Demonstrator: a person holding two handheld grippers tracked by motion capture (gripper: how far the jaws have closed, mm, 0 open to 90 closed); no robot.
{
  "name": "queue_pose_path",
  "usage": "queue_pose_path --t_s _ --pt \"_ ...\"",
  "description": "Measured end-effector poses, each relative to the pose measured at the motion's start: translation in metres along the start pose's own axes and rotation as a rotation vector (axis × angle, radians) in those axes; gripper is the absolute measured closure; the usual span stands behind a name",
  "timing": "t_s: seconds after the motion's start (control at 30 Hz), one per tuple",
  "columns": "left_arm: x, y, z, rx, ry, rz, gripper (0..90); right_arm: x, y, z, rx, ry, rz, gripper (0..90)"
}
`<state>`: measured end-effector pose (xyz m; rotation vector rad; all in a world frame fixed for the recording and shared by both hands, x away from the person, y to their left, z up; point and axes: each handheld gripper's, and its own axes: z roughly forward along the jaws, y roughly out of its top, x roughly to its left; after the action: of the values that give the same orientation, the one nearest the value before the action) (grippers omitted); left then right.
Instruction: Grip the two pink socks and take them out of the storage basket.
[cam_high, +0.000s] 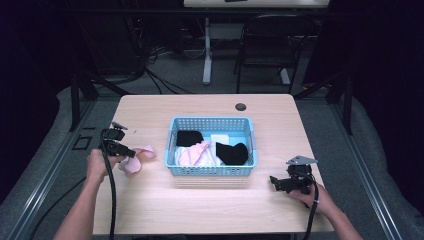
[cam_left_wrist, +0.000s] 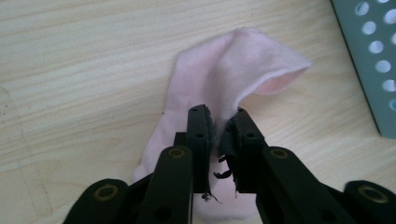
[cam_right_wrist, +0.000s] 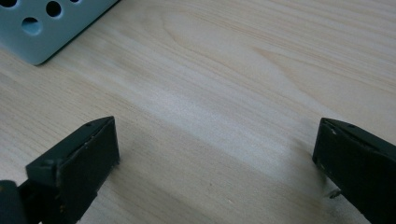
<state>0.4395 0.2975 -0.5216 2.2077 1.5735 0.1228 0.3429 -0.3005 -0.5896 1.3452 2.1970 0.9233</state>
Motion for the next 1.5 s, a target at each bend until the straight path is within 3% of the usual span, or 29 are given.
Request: queue_pose_path --t_s 0.13,0.27,0.4,0.63,0.9,1.23,1.5 --pt "0.003 -0.003 0.0 -0.007 0.008 -0.037 55.9 0.0 0.0 0.0 -0.001 0.003 0.001 0.0" --pt "0.005 -0.006 -0.019 -0.058 0.001 -0.048 26.5 0.0 0.0 0.0 0.0 0.002 0.002 0.0" --pt "0.0 -0.007 -0.047 -0.12 0.0 -0.028 13.5 0.0 0.0 0.0 -0.001 0.003 0.003 0.0" --pt "-0.025 0.007 -0.078 -0.186 0.001 0.049 4.0 0.0 0.0 0.0 0.001 0.002 0.003 0.0" --pt "-0.062 0.034 -0.081 -0.199 -0.023 0.133 0.0 0.0 0.0 0.0 -0.001 0.002 0.004 0.0" --pt "-0.116 0.064 -0.066 -0.192 -0.056 0.255 0.3 0.0 0.0 -0.001 0.002 0.004 0.003 0.0" --pt "-0.153 0.079 -0.032 -0.148 -0.095 0.311 0.3 0.0 0.0 -0.001 0.002 0.004 0.003 0.0"
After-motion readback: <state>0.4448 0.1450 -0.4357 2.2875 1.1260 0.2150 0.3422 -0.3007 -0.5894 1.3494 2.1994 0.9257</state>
